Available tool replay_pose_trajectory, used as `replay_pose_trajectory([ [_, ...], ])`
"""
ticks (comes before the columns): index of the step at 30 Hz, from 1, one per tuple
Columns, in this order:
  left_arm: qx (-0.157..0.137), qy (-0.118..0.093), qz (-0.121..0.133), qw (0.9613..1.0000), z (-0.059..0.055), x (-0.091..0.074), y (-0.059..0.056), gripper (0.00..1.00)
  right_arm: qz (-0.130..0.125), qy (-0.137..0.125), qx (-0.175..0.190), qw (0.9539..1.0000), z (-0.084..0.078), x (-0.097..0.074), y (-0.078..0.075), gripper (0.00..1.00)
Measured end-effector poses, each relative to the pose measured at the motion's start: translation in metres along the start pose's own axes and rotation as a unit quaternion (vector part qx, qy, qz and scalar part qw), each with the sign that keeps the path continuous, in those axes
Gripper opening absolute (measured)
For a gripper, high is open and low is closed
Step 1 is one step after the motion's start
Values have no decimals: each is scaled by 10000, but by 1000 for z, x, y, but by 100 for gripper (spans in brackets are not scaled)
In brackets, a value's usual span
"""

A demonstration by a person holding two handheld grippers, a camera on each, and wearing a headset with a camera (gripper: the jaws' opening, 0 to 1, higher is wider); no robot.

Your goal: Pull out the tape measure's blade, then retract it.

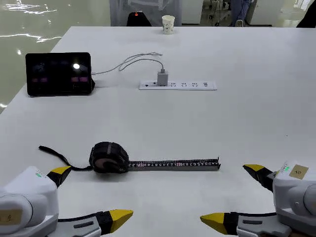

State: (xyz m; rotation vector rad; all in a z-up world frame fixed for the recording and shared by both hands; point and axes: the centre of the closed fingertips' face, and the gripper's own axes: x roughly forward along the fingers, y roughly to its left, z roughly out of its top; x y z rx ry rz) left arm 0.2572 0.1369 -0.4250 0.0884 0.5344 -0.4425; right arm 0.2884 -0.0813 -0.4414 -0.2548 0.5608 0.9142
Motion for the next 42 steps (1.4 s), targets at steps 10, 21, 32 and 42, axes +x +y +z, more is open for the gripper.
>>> replay_pose_trajectory([
  [10,-195,-106,98,9997,1,-5,-11,99,-117,-93,197,9997,3,0,10,99],
  [21,-358,-179,225,9989,0,-10,-22,99,-224,-199,427,9986,5,-2,20,99],
  [32,-400,-219,353,9983,0,-13,-22,99,-273,-257,510,9980,9,-2,26,99],
  [42,-437,-228,433,9978,0,-14,-20,99,-280,-254,544,9978,9,-2,28,99],
])
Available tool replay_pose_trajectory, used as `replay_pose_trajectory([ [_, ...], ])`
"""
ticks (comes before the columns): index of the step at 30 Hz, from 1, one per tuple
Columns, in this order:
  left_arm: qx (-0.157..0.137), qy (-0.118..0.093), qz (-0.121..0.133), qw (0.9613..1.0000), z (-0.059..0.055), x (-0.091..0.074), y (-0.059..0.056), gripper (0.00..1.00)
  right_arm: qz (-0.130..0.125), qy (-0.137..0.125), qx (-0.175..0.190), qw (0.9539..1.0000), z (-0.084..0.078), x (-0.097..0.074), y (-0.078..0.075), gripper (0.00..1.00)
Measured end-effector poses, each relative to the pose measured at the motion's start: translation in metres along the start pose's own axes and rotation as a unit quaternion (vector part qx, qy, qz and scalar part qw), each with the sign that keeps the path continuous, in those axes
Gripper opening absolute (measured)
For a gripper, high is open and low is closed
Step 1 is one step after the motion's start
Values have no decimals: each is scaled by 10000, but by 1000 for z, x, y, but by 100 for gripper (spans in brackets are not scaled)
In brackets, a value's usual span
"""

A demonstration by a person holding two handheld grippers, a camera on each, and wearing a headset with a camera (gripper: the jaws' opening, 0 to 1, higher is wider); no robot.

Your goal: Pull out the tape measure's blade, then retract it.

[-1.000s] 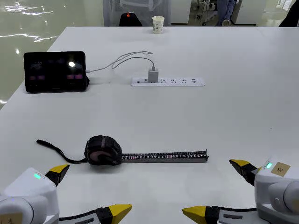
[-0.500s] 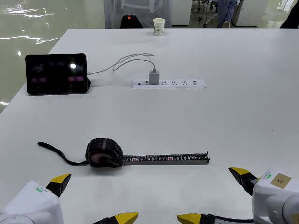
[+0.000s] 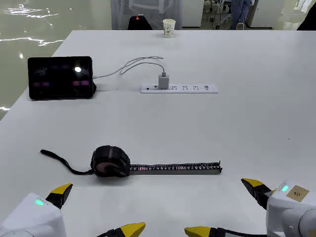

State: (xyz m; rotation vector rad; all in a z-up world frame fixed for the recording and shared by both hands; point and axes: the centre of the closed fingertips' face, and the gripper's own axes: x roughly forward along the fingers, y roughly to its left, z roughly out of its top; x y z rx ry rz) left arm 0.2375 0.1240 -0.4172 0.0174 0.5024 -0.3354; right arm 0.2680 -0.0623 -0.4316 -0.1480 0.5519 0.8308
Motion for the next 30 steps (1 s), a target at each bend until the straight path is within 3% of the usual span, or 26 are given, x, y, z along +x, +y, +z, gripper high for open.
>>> replay_pose_trajectory([
  [17,43,50,22,10000,-2,3,-2,99,76,31,-19,10000,-1,0,1,99],
  [30,-9,99,53,9999,-4,8,-3,99,336,119,-111,9993,-3,2,4,99],
])
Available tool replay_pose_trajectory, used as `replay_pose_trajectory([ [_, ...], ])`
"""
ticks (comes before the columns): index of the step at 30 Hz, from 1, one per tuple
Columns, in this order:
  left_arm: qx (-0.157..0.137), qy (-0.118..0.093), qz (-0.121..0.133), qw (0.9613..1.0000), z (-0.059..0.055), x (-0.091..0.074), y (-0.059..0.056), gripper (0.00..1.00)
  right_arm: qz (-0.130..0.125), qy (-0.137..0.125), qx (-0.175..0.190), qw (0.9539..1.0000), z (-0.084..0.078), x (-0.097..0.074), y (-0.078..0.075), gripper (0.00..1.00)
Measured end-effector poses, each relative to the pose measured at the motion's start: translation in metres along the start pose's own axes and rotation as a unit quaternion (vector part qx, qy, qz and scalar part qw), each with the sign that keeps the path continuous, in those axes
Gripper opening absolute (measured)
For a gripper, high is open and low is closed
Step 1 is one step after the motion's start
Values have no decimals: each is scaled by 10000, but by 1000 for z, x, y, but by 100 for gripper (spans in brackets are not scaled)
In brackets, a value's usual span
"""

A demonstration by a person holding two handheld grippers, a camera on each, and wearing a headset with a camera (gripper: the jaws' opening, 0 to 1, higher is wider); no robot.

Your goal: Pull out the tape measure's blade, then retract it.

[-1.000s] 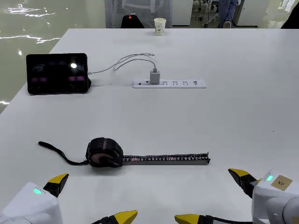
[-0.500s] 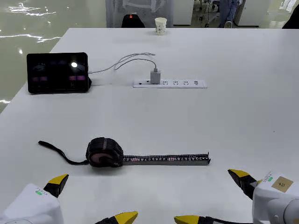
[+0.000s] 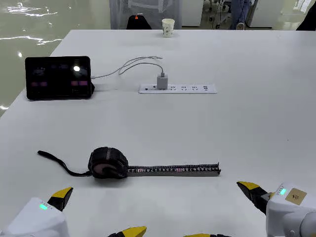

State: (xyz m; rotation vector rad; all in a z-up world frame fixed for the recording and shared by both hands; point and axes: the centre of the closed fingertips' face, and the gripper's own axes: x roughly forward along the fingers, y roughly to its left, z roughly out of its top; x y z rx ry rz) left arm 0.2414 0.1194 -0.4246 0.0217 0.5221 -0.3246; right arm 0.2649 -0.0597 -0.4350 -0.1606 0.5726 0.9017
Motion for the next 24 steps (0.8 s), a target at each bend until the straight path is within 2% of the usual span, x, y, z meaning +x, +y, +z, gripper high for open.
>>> replay_pose_trajectory([
  [7,-70,3,104,9999,0,2,4,99,123,32,-65,9999,1,3,-3,99],
  [16,-132,17,230,9996,-1,4,10,99,404,201,-300,9985,-1,8,-7,98],
  [24,-159,3,292,9994,2,9,13,99,533,385,-454,9968,-4,15,-14,97],
])
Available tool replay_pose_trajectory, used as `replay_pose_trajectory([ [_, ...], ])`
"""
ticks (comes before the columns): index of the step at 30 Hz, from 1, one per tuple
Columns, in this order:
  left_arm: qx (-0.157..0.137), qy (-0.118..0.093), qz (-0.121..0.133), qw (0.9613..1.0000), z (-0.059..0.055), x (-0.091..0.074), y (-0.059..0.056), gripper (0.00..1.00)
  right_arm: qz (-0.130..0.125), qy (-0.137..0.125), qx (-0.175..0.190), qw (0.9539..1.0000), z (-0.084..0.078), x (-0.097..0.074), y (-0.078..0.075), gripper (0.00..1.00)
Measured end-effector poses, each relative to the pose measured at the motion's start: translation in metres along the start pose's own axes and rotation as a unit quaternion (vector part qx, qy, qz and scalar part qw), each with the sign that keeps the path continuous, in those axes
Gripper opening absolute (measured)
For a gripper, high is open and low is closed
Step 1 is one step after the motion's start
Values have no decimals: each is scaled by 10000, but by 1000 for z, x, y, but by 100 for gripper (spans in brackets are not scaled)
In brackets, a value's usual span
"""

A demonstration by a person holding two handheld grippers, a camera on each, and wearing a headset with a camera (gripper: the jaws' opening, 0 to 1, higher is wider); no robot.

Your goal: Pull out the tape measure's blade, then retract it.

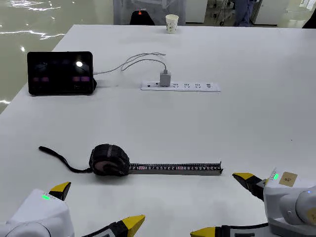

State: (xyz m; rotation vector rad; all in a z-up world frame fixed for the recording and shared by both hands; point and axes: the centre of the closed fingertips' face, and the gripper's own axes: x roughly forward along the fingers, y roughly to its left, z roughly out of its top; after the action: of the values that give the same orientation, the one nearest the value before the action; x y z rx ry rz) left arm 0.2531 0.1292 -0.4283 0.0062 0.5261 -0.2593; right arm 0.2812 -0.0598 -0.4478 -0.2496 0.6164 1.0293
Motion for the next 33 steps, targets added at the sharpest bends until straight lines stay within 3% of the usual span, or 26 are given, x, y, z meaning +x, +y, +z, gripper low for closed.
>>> replay_pose_trajectory([
  [19,-52,36,113,9999,3,17,9,99,403,306,-305,9983,-8,6,-15,95],
  [33,-22,65,165,9998,5,30,16,99,684,552,-571,9945,-13,11,-24,93],
])
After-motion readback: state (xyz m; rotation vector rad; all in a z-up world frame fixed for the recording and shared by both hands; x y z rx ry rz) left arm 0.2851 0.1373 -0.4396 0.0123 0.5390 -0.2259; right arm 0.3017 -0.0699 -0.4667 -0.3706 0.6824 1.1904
